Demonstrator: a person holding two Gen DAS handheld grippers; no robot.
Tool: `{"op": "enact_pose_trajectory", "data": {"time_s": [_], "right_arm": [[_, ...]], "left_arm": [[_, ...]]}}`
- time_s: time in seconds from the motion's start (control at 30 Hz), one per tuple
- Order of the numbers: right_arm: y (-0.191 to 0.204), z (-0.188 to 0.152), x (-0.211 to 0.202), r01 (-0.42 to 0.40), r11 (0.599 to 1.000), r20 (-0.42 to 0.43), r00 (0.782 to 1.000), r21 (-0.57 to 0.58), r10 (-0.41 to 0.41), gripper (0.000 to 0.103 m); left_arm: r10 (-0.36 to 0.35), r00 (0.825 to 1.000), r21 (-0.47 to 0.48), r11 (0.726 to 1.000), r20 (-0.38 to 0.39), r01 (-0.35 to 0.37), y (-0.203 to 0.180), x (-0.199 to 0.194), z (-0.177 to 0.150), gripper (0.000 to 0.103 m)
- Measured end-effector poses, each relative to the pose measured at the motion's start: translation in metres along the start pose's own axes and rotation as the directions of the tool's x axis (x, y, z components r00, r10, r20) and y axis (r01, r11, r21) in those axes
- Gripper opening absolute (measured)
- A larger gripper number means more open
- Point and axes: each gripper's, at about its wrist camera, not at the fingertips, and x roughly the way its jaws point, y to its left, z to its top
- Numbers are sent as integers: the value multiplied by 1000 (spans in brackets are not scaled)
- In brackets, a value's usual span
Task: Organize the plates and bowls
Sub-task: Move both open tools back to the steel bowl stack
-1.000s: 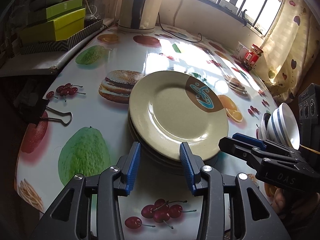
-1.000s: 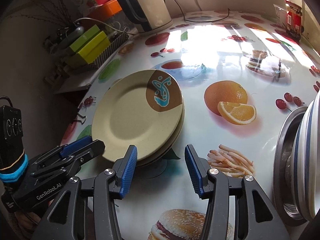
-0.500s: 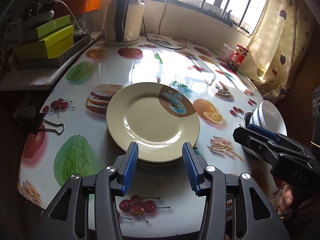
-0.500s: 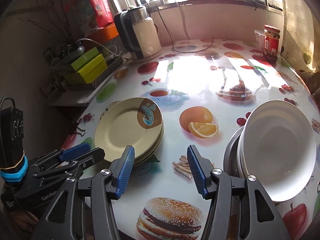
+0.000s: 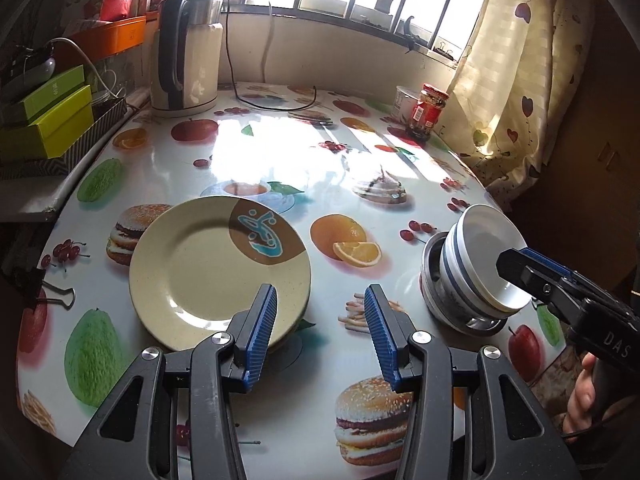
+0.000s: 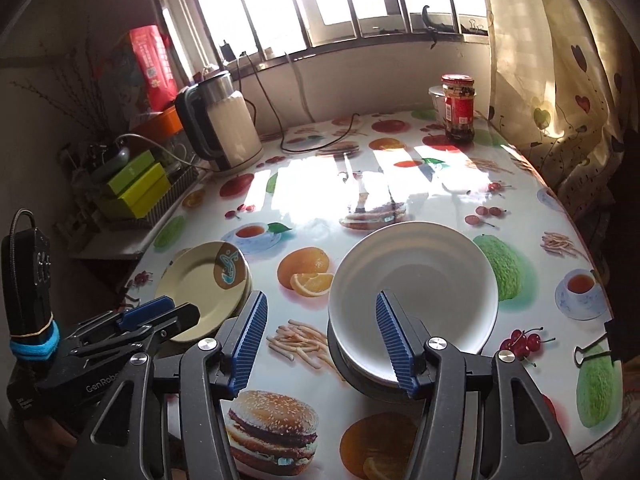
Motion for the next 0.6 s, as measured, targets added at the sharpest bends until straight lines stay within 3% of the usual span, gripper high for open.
{"op": "enact_pose_trajectory", "data": {"time_s": [0.3, 0.6], "right_arm": [[-35, 0, -20, 53, 996, 37, 998, 66, -56, 57], [-73, -3, -35, 123, 984, 55, 990, 132, -131, 57]], "left_arm": [[-21, 1000, 48, 999, -6, 21, -23, 14, 9, 47], [-94, 995, 50, 994, -24, 95, -41, 31, 16, 47]]}}
